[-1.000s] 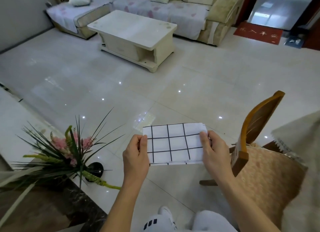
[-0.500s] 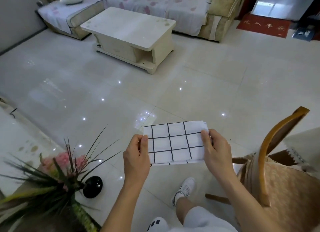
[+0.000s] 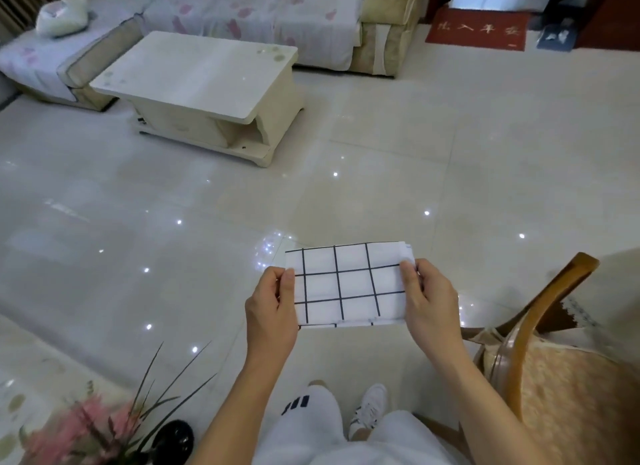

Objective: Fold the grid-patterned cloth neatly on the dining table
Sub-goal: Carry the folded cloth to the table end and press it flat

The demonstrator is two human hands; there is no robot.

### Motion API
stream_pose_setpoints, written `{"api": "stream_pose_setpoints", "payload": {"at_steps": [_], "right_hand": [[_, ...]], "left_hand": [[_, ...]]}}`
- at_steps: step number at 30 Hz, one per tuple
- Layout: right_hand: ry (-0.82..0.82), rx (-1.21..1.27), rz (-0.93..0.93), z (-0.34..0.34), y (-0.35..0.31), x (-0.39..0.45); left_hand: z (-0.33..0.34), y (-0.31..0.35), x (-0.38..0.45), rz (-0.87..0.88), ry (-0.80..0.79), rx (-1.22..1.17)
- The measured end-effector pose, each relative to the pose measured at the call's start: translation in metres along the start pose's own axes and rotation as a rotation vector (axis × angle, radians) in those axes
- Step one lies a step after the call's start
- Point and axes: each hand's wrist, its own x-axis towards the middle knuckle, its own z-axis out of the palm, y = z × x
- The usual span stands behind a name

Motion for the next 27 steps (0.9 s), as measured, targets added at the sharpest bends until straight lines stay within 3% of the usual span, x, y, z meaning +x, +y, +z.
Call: {"api": "stream_pose_setpoints", "payload": {"at_steps": [9, 20, 27], "right_hand": [[0.148, -0.031, 0.12, -0.01, 0.021, 0.066], [0.32, -0.046, 0.186, 0.003, -0.005, 0.218], [0.497, -0.048, 0.256, -0.006, -0.007, 0.275]], "left_hand": [[0.062, 0.023, 0.08, 0.011, -0.191, 0.022], [0.138, 0.075, 0.249, 0.157, -0.323, -0.03], [0.193, 0.109, 0.325, 0.224, -0.493, -0.047]]}}
